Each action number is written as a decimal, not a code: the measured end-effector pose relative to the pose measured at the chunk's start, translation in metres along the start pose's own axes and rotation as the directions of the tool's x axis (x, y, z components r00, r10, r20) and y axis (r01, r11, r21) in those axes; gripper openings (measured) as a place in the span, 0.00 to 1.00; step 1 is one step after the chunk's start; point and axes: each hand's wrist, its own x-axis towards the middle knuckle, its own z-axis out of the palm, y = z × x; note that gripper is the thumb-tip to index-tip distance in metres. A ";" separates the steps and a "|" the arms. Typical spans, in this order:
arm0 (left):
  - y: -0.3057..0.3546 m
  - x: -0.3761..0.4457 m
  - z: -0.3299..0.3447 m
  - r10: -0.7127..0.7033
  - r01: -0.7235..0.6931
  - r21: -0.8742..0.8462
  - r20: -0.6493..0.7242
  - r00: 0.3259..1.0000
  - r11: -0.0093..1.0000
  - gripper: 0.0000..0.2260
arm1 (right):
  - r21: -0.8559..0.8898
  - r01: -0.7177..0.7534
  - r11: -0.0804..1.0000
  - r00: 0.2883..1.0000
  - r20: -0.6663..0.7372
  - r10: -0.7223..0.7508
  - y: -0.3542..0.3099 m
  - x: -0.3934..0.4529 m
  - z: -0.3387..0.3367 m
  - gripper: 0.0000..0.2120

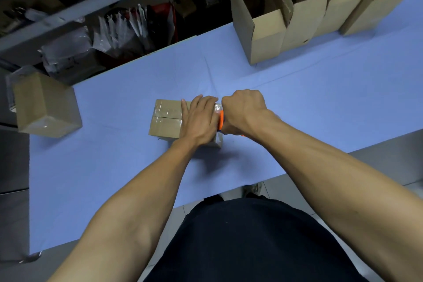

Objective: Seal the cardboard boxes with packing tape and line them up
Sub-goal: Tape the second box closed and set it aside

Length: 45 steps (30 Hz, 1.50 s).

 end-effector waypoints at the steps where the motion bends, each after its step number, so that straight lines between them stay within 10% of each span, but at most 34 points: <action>1: -0.002 0.001 -0.001 0.010 -0.010 -0.014 0.002 1.000 1.000 0.20 | 0.015 -0.028 1.000 0.999 0.031 0.027 0.003 0.000 -0.001 0.10; 9: -0.009 -0.002 0.002 0.045 -0.044 -0.043 0.011 0.999 0.998 0.21 | -0.055 0.015 0.998 1.000 -0.022 -0.016 -0.017 0.004 0.004 0.01; 12: -0.007 0.000 -0.001 0.033 -0.032 -0.015 0.030 0.999 0.999 0.28 | -0.045 -0.030 0.999 0.999 -0.047 0.028 -0.006 -0.001 0.006 0.15; 18: -0.009 -0.004 0.002 0.048 -0.048 0.006 -0.009 0.999 0.999 0.28 | -0.017 0.022 1.000 0.999 0.031 -0.021 -0.003 -0.006 0.043 0.05; 24: -0.002 -0.003 0.009 -0.103 0.107 0.034 -0.094 0.990 0.994 0.23 | 0.156 -0.121 0.980 0.992 -0.015 0.125 0.027 0.001 0.056 0.17; 29: 0.003 -0.001 0.004 -0.359 0.363 0.033 -0.095 0.929 0.931 0.24 | 0.551 -0.193 0.812 0.971 -0.009 0.238 0.051 0.007 0.040 0.24; 35: -0.021 -0.001 -0.024 -0.253 0.246 0.269 -0.010 0.967 0.931 0.24 | 0.805 -0.172 0.568 0.976 0.061 0.208 0.070 0.008 0.013 0.26; 45: -0.047 -0.015 -0.025 -0.470 0.475 -0.127 0.067 0.880 0.871 0.23 | 0.845 0.023 0.534 1.000 -0.030 0.005 0.036 0.015 -0.002 0.22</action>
